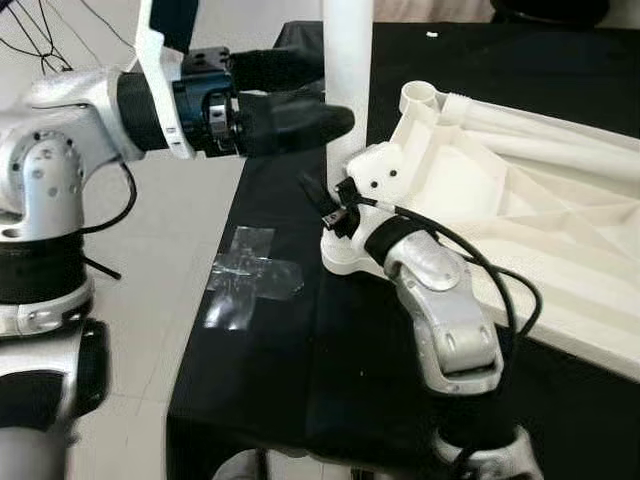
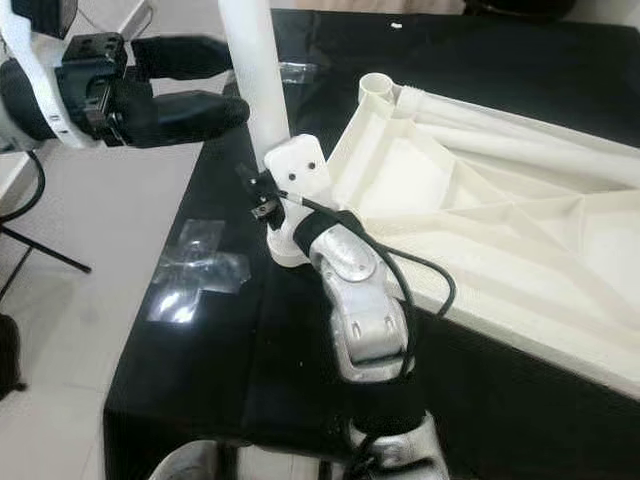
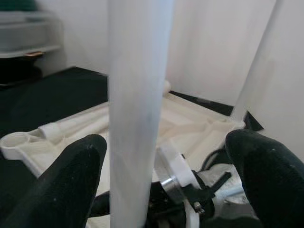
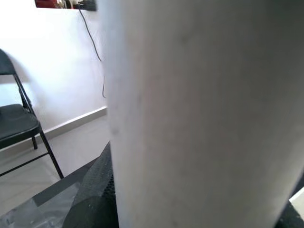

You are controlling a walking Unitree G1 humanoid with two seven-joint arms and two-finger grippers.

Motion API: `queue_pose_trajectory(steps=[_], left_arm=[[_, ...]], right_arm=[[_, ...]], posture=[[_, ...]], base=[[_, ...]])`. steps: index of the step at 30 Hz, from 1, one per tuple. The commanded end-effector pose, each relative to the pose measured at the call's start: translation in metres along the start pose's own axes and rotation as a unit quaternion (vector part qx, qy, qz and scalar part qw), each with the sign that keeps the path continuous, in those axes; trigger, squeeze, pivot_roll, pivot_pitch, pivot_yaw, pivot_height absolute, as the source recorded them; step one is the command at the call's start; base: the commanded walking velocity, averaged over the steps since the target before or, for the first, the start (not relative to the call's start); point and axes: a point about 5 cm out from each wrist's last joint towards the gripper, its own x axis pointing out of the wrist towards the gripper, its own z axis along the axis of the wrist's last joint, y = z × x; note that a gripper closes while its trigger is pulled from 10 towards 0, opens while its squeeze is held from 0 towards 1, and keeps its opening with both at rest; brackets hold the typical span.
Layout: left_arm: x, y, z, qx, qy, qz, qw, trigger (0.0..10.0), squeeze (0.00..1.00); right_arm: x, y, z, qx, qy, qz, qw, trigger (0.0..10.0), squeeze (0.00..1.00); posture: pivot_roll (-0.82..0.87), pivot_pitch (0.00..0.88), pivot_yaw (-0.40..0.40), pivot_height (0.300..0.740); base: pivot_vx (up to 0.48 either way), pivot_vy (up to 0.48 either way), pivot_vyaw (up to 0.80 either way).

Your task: Building children table

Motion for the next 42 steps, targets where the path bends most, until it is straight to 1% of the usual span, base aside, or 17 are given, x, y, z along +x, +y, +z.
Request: queue_pose_trajectory(steps=[1,2,3,6,7,9,11,13,15,17,22,26,27,31,39,40,42], left_arm=[[-0.02,-0.01,-0.001,0.009,0.022,0.041,0.999,10.0,0.0],[-0.029,-0.014,-0.006,-0.002,0.031,0.065,0.997,10.0,0.0],[-0.036,-0.019,-0.012,-0.007,0.048,0.083,0.995,10.0,0.0],[-0.041,-0.022,-0.016,-0.01,0.058,0.093,0.994,10.0,0.0],[-0.06,-0.047,-0.057,-0.044,0.125,0.136,0.982,10.0,0.0],[-0.069,-0.067,-0.085,-0.08,0.151,0.172,0.97,10.0,0.0],[-0.07,-0.07,-0.088,-0.087,0.151,0.179,0.968,10.0,0.0],[-0.069,-0.091,-0.112,-0.111,0.17,0.193,0.96,10.0,0.0],[-0.066,-0.105,-0.127,-0.137,0.161,0.23,0.95,10.0,0.0],[-0.065,-0.107,-0.13,-0.142,0.155,0.245,0.947,10.0,0.0],[-0.043,-0.131,-0.156,-0.176,0.15,0.28,0.932,10.0,0.0],[-0.039,-0.137,-0.162,-0.19,0.147,0.293,0.926,10.0,0.0],[-0.039,-0.137,-0.16,-0.189,0.138,0.306,0.923,10.0,0.0],[-0.044,-0.134,-0.152,-0.177,0.12,0.336,0.917,10.0,0.0],[-0.05,-0.117,-0.144,-0.139,0.096,0.388,0.906,10.0,0.0],[-0.053,-0.11,-0.141,-0.122,0.093,0.406,0.901,10.0,0.0],[-0.057,-0.104,-0.139,-0.117,0.086,0.42,0.896,10.0,0.0]], right_arm=[[-0.007,-0.012,-0.049,-0.005,0.128,-0.045,0.991,0.0,0.0],[-0.006,-0.014,-0.048,-0.005,0.125,-0.047,0.991,0.0,0.0],[-0.006,-0.015,-0.048,-0.007,0.124,-0.049,0.991,4.1,0.0],[-0.006,-0.016,-0.048,-0.008,0.123,-0.049,0.991,4.1,0.0],[-0.005,-0.024,-0.044,-0.006,0.112,-0.055,0.992,10.0,1.0],[-0.005,-0.03,-0.041,-0.002,0.1,-0.057,0.993,10.0,1.0],[-0.005,-0.03,-0.04,-0.001,0.099,-0.057,0.993,10.0,1.0],[-0.006,-0.036,-0.038,0.009,0.09,-0.059,0.994,10.0,1.0],[-0.006,-0.041,-0.037,0.02,0.084,-0.064,0.994,10.0,1.0],[-0.007,-0.042,-0.037,0.023,0.083,-0.065,0.994,10.0,1.0],[-0.005,-0.049,-0.033,0.034,0.063,-0.052,0.996,10.0,1.0],[-0.004,-0.053,-0.03,0.034,0.058,-0.045,0.997,9.6,1.0],[-0.004,-0.059,-0.032,0.025,0.067,-0.05,0.996,0.0,1.0],[-0.004,-0.07,-0.035,0.007,0.085,-0.064,0.994,0.0,1.0],[-0.004,-0.065,-0.04,-0.001,0.108,-0.064,0.992,0.0,1.0],[-0.004,-0.064,-0.041,0.001,0.108,-0.063,0.992,0.0,1.0],[-0.004,-0.064,-0.04,-0.001,0.108,-0.065,0.992,0.0,1.0]], posture=[[0.06,0.273,-0.015,0.74],[0.06,0.273,-0.015,0.74],[0.06,0.273,-0.015,0.74],[0.06,0.273,-0.015,0.74],[0.07,0.277,-0.019,0.74],[0.08,0.28,-0.019,0.74],[0.08,0.28,-0.019,0.74],[0.08,0.285,-0.021,0.74],[0.08,0.286,-0.022,0.74],[0.08,0.288,-0.024,0.74],[0.08,0.293,-0.031,0.74],[0.08,0.294,-0.035,0.74],[0.09,0.293,-0.04,0.74],[0.1,0.288,-0.043,0.74],[0.1,0.274,-0.047,0.74],[0.1,0.266,-0.048,0.74],[0.1,0.262,-0.052,0.74]], base=[[0.0,0.0,0.0],[0.0,0.0,0.0],[0.0,0.0,0.0],[0.0,0.0,0.0],[0.0,0.0,0.0],[0.0,0.0,0.0],[0.0,0.0,0.0],[0.0,0.0,0.0],[0.0,0.0,0.0],[0.0,0.0,0.0],[0.0,0.0,0.0],[0.0,0.0,0.0],[0.0,0.0,0.0],[0.0,0.0,0.0],[0.0,0.0,0.0],[0.0,0.0,0.0],[0.0,0.0,0.0]])
